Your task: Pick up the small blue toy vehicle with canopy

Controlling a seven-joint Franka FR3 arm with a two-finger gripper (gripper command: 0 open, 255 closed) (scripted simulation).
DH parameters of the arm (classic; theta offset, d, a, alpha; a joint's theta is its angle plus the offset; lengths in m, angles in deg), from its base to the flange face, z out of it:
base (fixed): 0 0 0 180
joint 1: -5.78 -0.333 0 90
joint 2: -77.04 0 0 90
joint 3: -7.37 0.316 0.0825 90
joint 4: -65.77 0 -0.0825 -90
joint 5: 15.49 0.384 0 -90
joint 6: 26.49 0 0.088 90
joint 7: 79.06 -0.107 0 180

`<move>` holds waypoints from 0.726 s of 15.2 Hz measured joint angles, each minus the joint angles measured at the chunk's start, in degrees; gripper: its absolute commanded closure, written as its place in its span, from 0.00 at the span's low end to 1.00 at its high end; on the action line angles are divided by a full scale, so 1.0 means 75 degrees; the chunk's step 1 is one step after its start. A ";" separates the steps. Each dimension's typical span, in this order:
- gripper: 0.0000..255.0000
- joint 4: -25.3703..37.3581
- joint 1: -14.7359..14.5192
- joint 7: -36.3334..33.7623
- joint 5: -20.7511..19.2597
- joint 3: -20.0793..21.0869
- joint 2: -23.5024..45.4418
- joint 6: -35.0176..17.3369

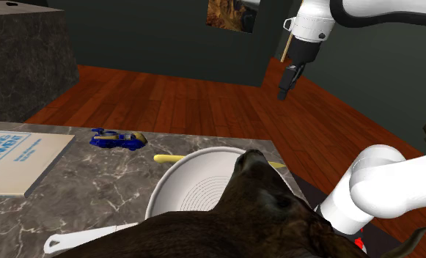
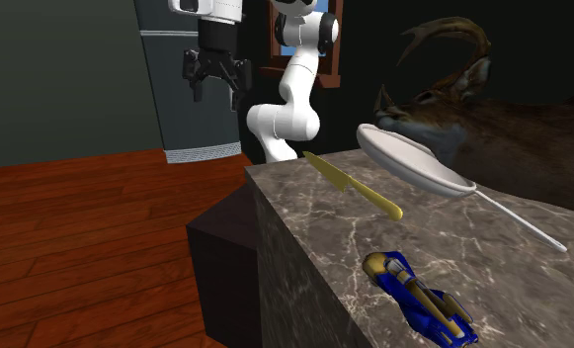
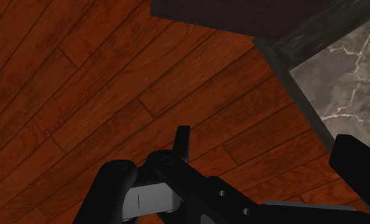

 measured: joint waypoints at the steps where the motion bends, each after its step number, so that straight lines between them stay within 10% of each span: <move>1: 0.00 0.0000 0.0000 0.0000 0.0000 0.0000 0.0000 0.0000; 11: 0.00 0.0692 -0.0452 -0.0621 0.0708 0.0794 0.1782 -0.1106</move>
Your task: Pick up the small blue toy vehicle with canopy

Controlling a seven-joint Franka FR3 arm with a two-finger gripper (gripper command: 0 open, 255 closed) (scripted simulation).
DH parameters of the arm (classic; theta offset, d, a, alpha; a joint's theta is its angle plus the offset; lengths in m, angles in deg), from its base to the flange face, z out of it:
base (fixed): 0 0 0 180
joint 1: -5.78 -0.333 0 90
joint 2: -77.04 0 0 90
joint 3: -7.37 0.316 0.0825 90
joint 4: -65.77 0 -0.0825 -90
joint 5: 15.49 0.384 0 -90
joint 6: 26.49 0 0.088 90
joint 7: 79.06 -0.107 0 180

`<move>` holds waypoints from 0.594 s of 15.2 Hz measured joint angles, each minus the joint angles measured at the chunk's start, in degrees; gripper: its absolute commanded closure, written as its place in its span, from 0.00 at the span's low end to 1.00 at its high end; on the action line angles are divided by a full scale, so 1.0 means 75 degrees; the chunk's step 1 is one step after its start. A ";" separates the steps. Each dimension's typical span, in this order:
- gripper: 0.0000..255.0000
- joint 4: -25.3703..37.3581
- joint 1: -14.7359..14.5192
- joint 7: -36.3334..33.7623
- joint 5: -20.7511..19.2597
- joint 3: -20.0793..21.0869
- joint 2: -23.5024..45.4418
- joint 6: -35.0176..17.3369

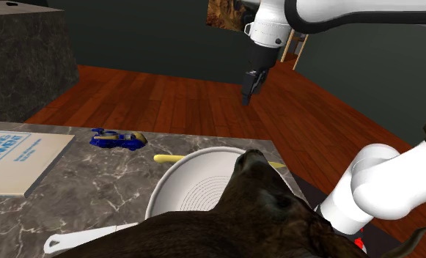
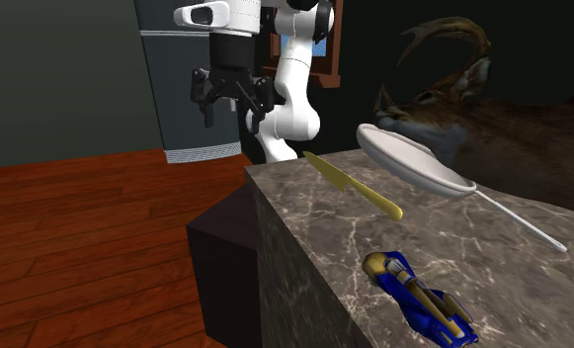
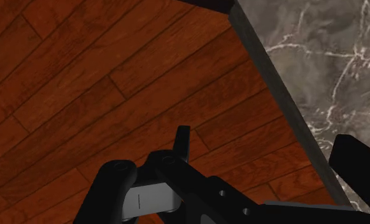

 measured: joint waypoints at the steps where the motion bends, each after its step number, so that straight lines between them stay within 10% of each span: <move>1: 0.00 0.0099 -0.0057 -0.0086 0.0071 0.0105 0.0184 -0.0095; 9: 0.00 0.1099 -0.0399 -0.0661 0.0359 0.0843 0.1846 -0.0858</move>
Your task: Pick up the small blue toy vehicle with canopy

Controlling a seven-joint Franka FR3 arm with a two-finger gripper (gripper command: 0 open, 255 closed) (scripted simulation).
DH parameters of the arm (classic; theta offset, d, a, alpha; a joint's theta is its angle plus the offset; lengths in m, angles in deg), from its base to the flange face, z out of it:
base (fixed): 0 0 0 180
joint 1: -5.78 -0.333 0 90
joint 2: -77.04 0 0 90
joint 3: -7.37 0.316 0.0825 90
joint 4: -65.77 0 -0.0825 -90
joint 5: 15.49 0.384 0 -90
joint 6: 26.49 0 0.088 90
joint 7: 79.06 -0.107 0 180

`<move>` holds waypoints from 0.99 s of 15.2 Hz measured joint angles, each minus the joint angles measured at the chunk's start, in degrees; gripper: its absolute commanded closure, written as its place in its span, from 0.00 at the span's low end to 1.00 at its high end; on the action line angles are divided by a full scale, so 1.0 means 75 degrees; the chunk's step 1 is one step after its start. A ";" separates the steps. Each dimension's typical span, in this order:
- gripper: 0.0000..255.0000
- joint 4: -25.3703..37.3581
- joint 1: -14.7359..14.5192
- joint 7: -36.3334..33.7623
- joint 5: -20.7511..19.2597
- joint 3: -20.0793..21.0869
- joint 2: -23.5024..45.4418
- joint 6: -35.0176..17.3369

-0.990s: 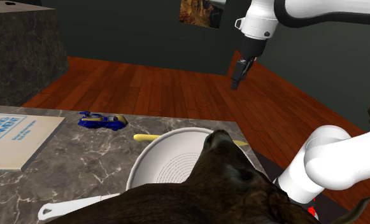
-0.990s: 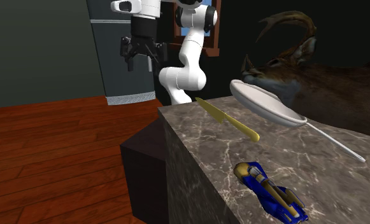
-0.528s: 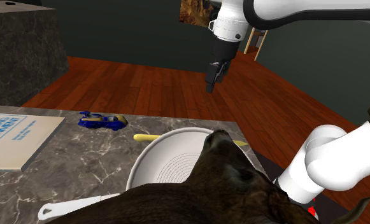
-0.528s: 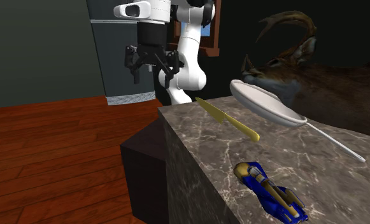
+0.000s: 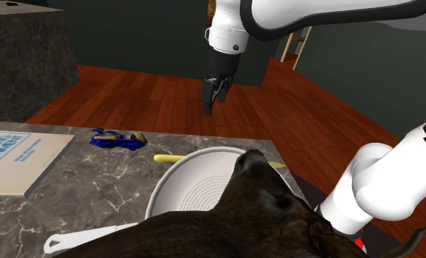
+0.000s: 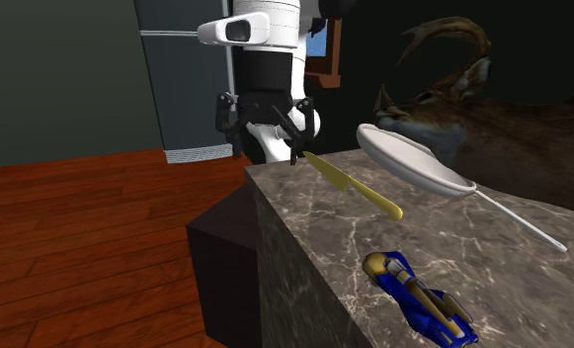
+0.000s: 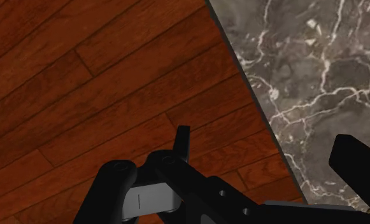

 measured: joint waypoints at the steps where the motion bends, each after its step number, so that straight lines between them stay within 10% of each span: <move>1: 0.00 0.0245 -0.0022 -0.0054 -0.0016 0.0077 0.0284 -0.0050; 15: 0.00 0.3540 -0.0848 -0.1167 -0.0725 0.1078 0.3832 -0.0406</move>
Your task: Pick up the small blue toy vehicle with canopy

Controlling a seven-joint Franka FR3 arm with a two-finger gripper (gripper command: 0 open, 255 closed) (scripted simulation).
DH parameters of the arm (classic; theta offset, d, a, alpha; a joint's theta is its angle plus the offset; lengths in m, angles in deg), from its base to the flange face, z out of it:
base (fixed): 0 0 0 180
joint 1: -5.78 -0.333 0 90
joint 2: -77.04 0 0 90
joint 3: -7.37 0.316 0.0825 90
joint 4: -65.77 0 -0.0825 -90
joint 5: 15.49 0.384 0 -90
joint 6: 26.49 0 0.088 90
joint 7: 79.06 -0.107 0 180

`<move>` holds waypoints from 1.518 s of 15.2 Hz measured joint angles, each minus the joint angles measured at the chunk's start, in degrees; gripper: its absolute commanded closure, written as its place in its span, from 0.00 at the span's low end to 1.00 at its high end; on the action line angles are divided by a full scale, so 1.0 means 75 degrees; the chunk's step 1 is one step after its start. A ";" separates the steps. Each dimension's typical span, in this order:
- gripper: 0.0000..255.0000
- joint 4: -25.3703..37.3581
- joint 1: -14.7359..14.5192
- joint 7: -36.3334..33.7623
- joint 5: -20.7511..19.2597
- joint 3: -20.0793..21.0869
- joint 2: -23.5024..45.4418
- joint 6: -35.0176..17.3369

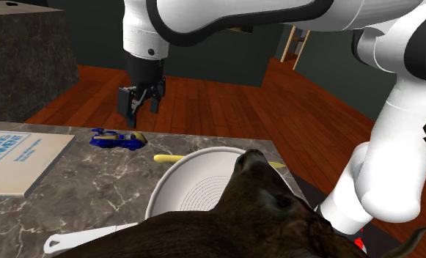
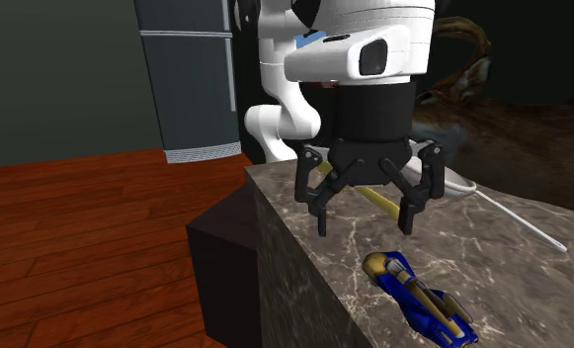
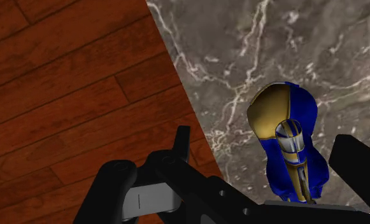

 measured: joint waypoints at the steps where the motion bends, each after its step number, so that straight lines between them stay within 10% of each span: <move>1: 0.00 0.0265 -0.0085 -0.0051 -0.0066 0.0038 0.0220 0.0043; 6: 0.00 0.1968 -0.0698 -0.0375 -0.0552 0.0158 0.1652 0.0302; 14: 0.00 0.1531 -0.0736 -0.0418 -0.0638 0.0133 0.1873 -0.0351; 15: 1.00 0.1485 -0.0730 -0.0417 -0.0637 0.0133 0.1866 -0.0390; 23: 1.00 0.1446 -0.0721 -0.0408 -0.0633 0.0135 0.1851 -0.0436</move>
